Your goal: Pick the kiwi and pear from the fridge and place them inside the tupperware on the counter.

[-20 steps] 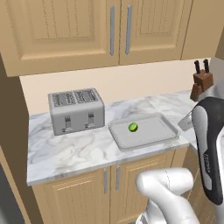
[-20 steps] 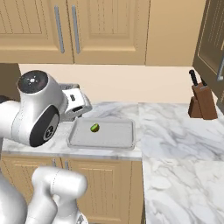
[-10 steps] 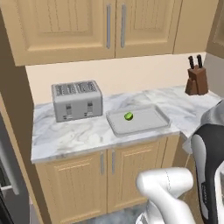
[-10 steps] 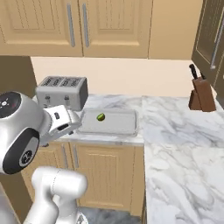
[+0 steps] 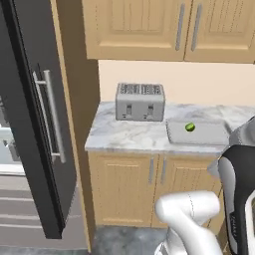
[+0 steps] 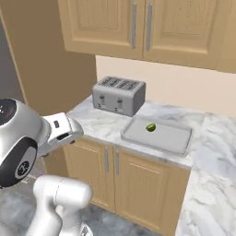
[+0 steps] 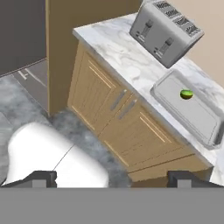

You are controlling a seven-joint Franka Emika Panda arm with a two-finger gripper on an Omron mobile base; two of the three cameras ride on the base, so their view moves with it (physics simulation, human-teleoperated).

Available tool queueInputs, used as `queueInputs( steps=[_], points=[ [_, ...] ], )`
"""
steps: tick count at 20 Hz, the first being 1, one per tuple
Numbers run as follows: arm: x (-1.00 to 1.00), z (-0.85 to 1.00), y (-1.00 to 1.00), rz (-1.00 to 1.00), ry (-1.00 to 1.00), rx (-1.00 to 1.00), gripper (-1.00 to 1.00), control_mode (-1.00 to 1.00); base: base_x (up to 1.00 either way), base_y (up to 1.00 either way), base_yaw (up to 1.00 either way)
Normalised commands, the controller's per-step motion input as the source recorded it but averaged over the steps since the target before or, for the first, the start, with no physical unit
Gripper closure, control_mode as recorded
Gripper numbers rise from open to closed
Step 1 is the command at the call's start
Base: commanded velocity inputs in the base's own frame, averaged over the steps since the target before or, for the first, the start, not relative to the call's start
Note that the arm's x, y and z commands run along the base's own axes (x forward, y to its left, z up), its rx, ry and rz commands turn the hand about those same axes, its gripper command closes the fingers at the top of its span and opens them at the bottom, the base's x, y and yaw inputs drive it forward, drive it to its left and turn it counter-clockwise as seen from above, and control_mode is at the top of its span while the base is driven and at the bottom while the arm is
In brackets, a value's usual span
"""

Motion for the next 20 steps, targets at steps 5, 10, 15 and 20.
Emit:
queueInputs(
  steps=[5, 10, 15, 20],
  points=[
    [0.00, 0.00, 0.00, 0.00, 0.00, 0.00, -1.00, 1.00, 0.00, 0.31, 0.69],
    [0.00, 0.00, 0.00, 0.00, 0.00, 0.00, -1.00, 1.00, 0.02, 0.44, 0.65],
    [0.00, 0.00, 0.00, 0.00, 0.00, 0.00, -1.00, 1.00, 0.05, 0.61, 0.59],
    [0.00, 0.00, 0.00, 0.00, 0.00, 0.00, -1.00, 1.00, 0.02, 0.73, 0.53]
  ],
)
